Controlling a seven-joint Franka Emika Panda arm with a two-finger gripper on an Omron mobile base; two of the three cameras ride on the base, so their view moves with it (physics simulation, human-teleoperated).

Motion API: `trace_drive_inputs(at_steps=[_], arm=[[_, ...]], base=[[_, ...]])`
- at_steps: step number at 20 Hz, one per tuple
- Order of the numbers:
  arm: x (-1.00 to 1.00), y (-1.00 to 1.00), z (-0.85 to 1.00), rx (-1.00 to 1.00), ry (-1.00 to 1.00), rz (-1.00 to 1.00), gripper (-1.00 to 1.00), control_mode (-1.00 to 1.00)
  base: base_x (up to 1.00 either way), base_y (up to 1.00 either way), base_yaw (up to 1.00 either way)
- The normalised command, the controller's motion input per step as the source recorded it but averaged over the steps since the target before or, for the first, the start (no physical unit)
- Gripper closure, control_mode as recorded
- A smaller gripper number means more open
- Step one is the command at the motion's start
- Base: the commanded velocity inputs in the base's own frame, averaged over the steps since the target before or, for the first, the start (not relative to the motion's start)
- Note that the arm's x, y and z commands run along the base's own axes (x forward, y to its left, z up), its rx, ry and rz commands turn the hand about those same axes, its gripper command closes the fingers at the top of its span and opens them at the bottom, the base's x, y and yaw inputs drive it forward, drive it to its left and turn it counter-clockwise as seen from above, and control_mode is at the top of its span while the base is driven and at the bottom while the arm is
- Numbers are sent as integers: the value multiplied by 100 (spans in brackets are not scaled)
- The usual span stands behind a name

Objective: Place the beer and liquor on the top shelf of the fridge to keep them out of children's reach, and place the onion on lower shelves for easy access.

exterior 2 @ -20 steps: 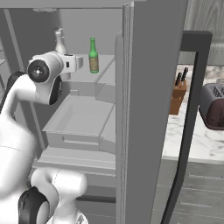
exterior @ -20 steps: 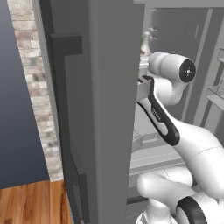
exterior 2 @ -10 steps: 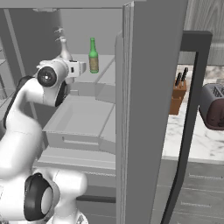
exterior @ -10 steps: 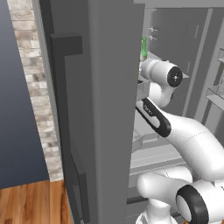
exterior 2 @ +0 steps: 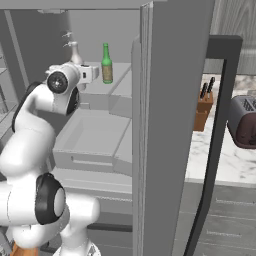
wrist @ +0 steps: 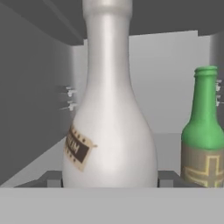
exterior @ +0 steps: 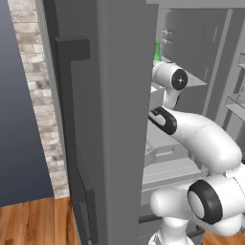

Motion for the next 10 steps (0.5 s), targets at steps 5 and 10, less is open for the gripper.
trace_drive_inputs(at_steps=[5,10], arm=[[45,2,0,0,0,0,100,-100],[48,12,0,0,0,0,100,-100]], base=[[0,0,0],[0,0,0]])
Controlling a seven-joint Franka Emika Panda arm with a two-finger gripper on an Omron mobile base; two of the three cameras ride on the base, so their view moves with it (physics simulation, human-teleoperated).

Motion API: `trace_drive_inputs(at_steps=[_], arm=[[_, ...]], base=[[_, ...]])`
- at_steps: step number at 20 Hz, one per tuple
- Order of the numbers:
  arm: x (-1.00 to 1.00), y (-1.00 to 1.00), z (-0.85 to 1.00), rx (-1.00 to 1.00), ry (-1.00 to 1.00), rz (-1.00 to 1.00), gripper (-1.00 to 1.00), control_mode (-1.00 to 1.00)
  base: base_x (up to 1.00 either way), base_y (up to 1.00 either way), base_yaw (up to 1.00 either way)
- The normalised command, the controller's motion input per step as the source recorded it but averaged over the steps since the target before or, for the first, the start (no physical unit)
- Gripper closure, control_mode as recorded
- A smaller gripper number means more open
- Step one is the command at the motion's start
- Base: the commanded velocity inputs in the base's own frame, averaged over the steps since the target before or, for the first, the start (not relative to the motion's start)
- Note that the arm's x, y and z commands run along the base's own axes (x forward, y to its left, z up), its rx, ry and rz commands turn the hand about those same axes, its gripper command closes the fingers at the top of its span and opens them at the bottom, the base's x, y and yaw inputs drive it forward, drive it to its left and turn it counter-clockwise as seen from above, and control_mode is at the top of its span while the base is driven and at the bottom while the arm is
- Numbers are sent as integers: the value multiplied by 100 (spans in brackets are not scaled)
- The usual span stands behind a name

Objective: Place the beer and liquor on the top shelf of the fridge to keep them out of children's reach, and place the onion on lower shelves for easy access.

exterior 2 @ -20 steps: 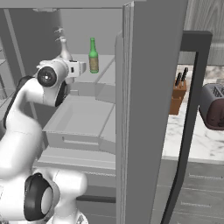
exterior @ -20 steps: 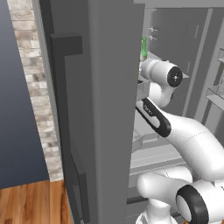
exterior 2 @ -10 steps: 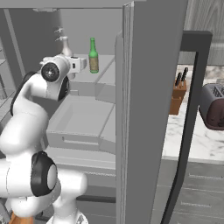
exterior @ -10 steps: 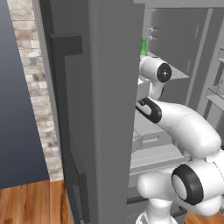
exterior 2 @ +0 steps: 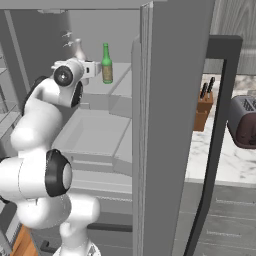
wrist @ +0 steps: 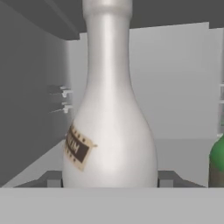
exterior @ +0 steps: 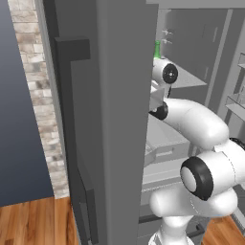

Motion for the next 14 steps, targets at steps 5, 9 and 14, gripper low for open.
trace_drive_inputs(at_steps=[5,9,14], arm=[[46,21,0,0,0,0,100,-100],[44,19,0,0,-1,0,-100,-100],[35,8,0,0,-3,0,-100,-100]], base=[[0,0,0],[0,0,0],[0,0,0]])
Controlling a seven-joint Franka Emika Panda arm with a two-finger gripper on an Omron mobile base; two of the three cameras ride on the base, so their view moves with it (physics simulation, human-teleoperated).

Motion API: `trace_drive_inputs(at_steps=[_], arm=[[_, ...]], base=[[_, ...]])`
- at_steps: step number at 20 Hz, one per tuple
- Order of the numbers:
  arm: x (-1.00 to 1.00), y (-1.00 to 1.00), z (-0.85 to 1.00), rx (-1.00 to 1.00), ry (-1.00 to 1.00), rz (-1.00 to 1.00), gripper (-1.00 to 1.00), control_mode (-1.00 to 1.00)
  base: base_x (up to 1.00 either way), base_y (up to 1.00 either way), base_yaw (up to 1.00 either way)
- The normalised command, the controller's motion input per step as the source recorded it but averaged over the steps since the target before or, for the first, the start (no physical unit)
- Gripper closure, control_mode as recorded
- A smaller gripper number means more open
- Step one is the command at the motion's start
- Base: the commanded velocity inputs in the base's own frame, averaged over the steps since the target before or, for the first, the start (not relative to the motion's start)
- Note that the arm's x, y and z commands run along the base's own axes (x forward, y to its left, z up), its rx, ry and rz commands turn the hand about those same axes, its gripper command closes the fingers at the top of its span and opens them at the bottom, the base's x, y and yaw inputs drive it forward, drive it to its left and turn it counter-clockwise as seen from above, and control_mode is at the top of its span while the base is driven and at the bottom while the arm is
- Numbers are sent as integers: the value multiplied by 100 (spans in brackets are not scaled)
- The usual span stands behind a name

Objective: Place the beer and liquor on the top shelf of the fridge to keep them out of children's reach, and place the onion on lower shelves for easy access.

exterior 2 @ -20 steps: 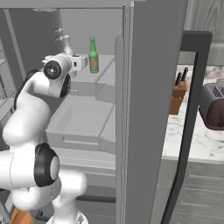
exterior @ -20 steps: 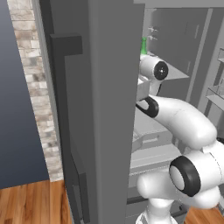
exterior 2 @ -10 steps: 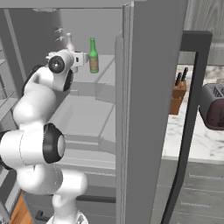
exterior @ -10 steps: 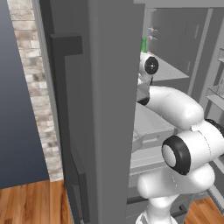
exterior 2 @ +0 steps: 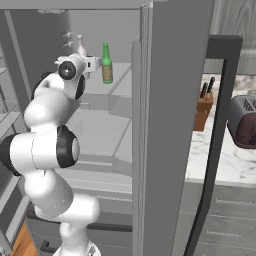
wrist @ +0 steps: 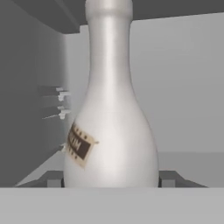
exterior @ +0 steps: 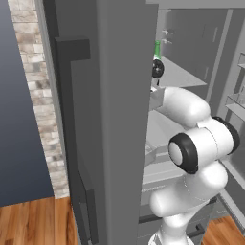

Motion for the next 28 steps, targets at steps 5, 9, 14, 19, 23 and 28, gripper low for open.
trace_drive_inputs(at_steps=[5,9,14,19,23,28], arm=[[19,0,0,0,-2,0,-100,-100],[-1,0,5,-1,2,0,-100,-100],[-34,0,6,-6,5,0,-100,-100],[-51,0,0,-8,1,0,-100,-100],[-31,0,3,-5,0,-1,-100,-100],[-58,-22,0,-4,5,-9,-100,-100]], base=[[0,0,0],[0,0,0],[0,0,0],[0,0,0],[0,0,0],[0,0,0]])
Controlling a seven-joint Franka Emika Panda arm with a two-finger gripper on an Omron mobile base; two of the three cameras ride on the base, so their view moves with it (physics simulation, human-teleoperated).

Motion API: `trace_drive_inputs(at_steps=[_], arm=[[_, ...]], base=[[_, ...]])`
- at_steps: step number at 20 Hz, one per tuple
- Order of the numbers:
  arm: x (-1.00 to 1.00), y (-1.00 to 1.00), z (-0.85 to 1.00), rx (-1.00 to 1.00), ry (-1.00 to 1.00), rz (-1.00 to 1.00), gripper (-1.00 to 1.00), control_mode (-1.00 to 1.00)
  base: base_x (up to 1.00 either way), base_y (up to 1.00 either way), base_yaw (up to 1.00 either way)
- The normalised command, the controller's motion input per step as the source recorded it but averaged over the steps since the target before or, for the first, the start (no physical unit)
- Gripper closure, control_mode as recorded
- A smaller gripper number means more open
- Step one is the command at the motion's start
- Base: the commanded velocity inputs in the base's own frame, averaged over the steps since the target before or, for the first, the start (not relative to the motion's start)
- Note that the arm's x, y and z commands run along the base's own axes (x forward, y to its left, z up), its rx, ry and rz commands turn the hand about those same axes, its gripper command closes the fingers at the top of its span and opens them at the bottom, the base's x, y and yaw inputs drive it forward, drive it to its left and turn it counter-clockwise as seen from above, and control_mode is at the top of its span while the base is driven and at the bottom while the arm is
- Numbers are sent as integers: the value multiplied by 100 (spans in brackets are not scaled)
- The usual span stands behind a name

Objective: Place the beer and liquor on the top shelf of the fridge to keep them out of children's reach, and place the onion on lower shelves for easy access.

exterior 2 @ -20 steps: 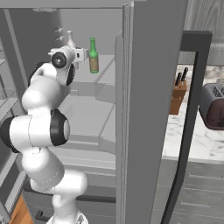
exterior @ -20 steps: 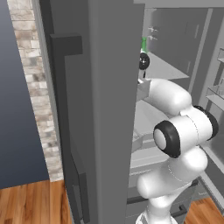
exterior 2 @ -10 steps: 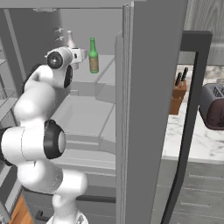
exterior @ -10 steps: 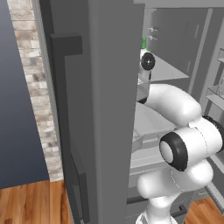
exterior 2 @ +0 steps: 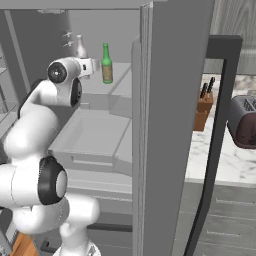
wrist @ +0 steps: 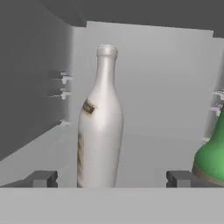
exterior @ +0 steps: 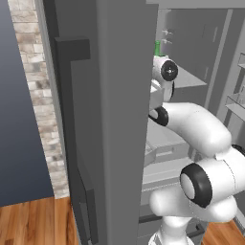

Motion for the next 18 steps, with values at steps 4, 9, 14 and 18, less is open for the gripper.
trace_drive_inputs(at_steps=[4,9,14,18], arm=[[-83,-39,0,-3,15,-12,-100,-100],[-100,-36,0,-2,17,-2,-100,-100],[-100,-48,-8,0,11,0,-100,-100],[-100,-48,-31,0,9,1,-100,-100]], base=[[0,0,0],[0,0,0],[0,0,0],[0,0,0]])
